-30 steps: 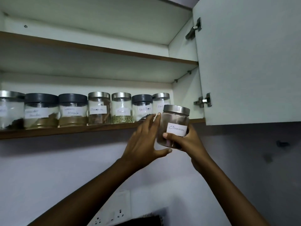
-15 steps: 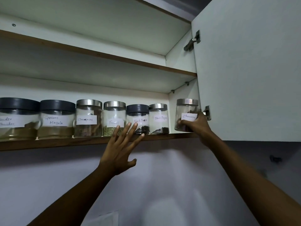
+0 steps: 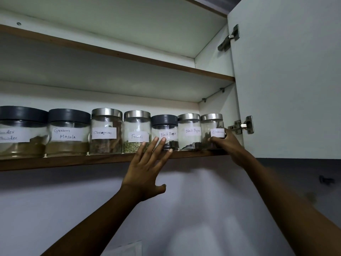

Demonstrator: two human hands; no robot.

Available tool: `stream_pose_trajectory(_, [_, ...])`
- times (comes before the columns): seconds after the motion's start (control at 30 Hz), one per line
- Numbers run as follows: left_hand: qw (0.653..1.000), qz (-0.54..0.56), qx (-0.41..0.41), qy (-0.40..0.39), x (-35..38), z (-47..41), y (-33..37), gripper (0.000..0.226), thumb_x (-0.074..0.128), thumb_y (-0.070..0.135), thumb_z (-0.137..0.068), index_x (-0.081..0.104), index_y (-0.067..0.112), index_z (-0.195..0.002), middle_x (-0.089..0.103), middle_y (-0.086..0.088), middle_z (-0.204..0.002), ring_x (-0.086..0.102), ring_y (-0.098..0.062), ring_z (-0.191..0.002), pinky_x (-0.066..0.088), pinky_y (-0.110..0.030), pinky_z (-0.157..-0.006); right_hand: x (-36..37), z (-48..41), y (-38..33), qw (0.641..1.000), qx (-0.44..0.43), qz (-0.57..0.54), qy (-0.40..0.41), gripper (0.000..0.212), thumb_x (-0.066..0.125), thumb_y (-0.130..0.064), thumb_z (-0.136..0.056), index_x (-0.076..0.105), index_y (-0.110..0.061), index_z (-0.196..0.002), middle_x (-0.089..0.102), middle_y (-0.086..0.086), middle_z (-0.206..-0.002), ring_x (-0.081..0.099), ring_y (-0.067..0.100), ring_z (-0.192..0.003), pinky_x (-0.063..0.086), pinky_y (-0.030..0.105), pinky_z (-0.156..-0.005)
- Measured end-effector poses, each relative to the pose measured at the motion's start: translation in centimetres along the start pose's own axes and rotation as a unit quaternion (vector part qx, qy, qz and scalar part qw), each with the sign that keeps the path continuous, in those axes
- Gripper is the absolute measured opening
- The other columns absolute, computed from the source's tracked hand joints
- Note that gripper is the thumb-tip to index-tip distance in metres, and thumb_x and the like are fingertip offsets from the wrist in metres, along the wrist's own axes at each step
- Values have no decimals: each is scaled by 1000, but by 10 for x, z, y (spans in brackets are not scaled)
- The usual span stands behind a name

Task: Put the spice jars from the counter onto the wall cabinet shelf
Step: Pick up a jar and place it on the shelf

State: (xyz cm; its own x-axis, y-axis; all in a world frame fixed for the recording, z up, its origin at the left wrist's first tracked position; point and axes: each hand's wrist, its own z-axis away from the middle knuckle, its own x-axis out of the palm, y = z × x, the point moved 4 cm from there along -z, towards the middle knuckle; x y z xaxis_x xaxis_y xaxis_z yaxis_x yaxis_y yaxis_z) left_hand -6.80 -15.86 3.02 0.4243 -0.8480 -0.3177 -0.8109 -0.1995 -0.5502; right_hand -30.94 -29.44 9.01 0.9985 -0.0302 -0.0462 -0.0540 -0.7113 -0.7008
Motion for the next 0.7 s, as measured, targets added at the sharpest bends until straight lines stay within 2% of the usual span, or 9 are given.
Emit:
stream_pose_trajectory(0.13, [1000, -5, 0, -10, 2, 0, -1, 101, 51, 69, -66, 15, 23, -149, 6, -13, -157, 4, -32, -144, 4, -48, -114, 6, 1, 3, 1000, 15, -12, 12, 49, 67, -9, -79, 47, -6, -124, 59, 8, -106, 58, 18, -90, 48, 22, -69])
stream_pose_trajectory(0.2, [1000, -3, 3, -6, 2, -1, 0, 102, 51, 69, -67, 13, 23, -149, 4, -13, -157, 2, -33, -144, 3, -48, -114, 7, 3, 4, 1000, 29, -4, -5, 57, 65, -13, -81, 38, -7, -132, 55, 11, -115, 57, 25, -105, 48, 31, -84])
stream_pose_trajectory(0.23, [1000, 0, 3, -8, 1, -1, 0, 102, 52, 69, -65, 16, 22, -149, 7, -14, -157, 5, -33, -144, 5, -49, -114, 7, 4, 5, 999, 35, 18, -8, 65, 64, -17, -83, 30, -8, -138, 50, 13, -127, 50, 30, -119, 44, 39, -97])
stream_pose_trajectory(0.27, [1000, 4, 3, -12, 1, 0, 0, 102, 53, 69, -64, 19, 22, -148, 10, -14, -156, 8, -33, -144, 7, -49, -113, 7, 6, 7, 998, 35, 59, 2, 76, 62, -24, -85, 18, -11, -145, 37, 15, -143, 36, 33, -133, 32, 47, -110])
stream_pose_trajectory(0.3, [1000, 7, 4, -16, 0, 0, 0, 102, 53, 69, -64, 19, 22, -148, 11, -14, -156, 9, -33, -144, 8, -49, -113, 8, 9, 8, 993, 25, 111, 26, 86, 60, -32, -87, 4, -13, -149, 16, 12, -155, 17, 30, -143, 16, 50, -117])
stream_pose_trajectory(0.37, [1000, 8, 9, -18, 3, 0, 0, 104, 51, 69, -65, 9, 23, -149, 3, -13, -157, 0, -33, -144, 1, -49, -114, 18, 22, 7, 975, -28, 203, 84, 99, 56, -48, -87, -16, -17, -147, -19, 4, -157, -14, 21, -145, -8, 44, -118])
stream_pose_trajectory(0.43, [1000, 11, 11, -14, 7, -1, -1, 104, 46, 69, -70, -10, 26, -147, -15, -11, -156, -18, -33, -142, -12, -48, -114, 37, 37, 5, 962, -85, 236, 107, 107, 54, -58, -83, -24, -18, -144, -31, 3, -153, -26, 19, -140, -15, 39, -112])
stream_pose_trajectory(0.53, [1000, 17, 11, -13, 11, -3, -1, 106, 42, 69, -72, -27, 28, -141, -33, -9, -150, -35, -30, -136, -23, -47, -111, 61, 45, 8, 945, -116, 278, 128, 110, 53, -62, -80, -26, -19, -143, -32, 7, -152, -27, 26, -140, -15, 43, -112])
stream_pose_trajectory(0.7, [1000, 25, 7, -14, 12, -2, -1, 107, 42, 69, -73, -34, 29, -137, -40, -8, -147, -41, -30, -133, -25, -47, -110, 69, 41, 14, 941, -103, 290, 139, 107, 47, -67, -79, -28, -22, -141, -30, 10, -153, -25, 31, -141, -13, 45, -113])
